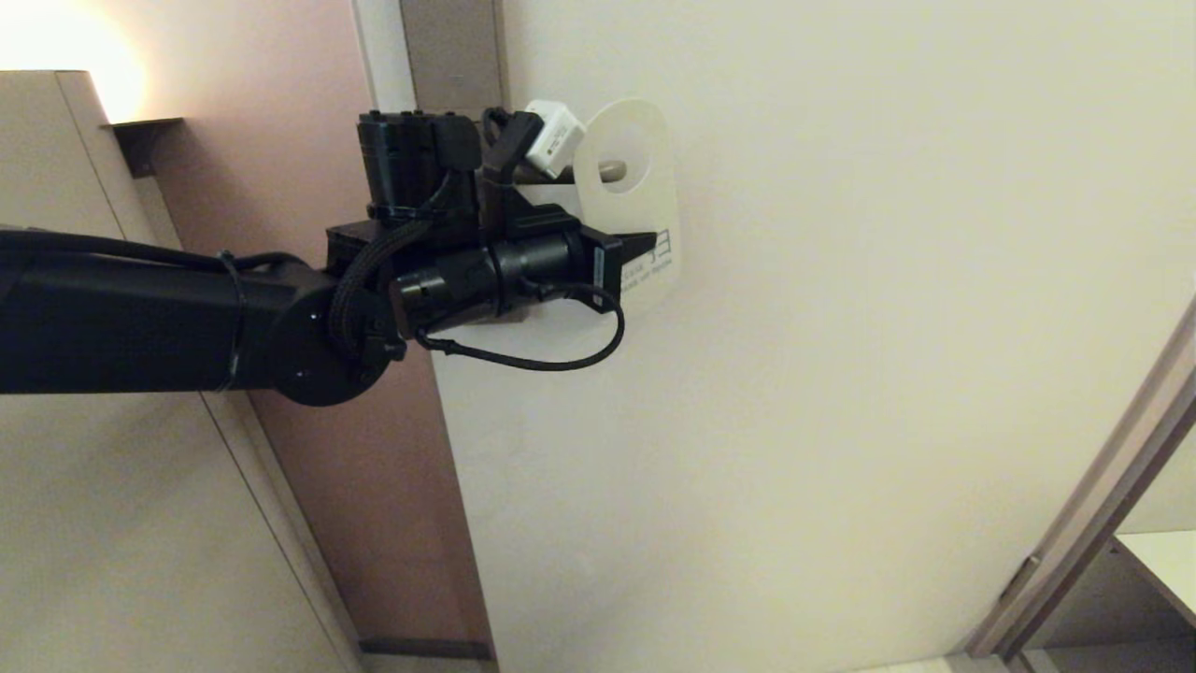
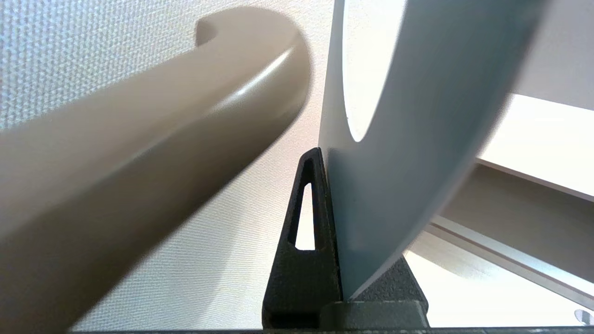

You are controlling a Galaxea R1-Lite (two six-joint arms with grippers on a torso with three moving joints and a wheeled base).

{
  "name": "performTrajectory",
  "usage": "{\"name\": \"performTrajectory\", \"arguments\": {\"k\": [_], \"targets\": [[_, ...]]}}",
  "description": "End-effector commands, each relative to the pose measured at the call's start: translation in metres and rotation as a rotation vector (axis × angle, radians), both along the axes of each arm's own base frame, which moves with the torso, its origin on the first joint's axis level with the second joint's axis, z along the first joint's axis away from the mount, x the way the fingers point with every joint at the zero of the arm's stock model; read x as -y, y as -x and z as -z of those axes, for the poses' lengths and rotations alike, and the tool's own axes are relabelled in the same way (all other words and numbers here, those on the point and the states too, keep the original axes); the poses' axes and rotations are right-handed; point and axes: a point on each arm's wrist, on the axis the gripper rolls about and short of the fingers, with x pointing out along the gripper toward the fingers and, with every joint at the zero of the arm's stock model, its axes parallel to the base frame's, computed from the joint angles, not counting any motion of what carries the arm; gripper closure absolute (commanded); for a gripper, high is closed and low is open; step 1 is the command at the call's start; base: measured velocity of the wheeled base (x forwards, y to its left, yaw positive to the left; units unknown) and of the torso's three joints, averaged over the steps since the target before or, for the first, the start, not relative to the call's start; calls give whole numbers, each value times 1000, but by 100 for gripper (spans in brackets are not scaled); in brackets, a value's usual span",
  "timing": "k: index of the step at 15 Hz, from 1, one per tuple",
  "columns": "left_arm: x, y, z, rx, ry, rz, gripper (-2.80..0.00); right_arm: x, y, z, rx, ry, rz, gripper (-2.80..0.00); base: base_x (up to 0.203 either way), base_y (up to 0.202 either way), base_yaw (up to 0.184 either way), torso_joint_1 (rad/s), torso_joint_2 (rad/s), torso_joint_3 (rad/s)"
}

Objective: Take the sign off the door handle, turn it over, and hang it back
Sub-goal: Take down the sign, then hand it to the other hand

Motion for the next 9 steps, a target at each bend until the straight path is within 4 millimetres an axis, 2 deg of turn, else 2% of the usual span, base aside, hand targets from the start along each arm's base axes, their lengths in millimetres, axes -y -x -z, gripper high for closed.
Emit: {"name": "performTrajectory", "arguments": {"k": [1, 4, 9], "targets": [[-1, 4, -4, 10, 6, 6, 0, 0, 0, 0, -1, 1, -1, 0, 0, 0, 0, 0, 0, 0], [-1, 18, -12, 13, 8, 26, 0, 0, 0, 0, -1, 1, -1, 0, 0, 0, 0, 0, 0, 0], [-16, 42, -22, 20, 13, 21, 0, 0, 0, 0, -1, 1, -1, 0, 0, 0, 0, 0, 0, 0]]}}
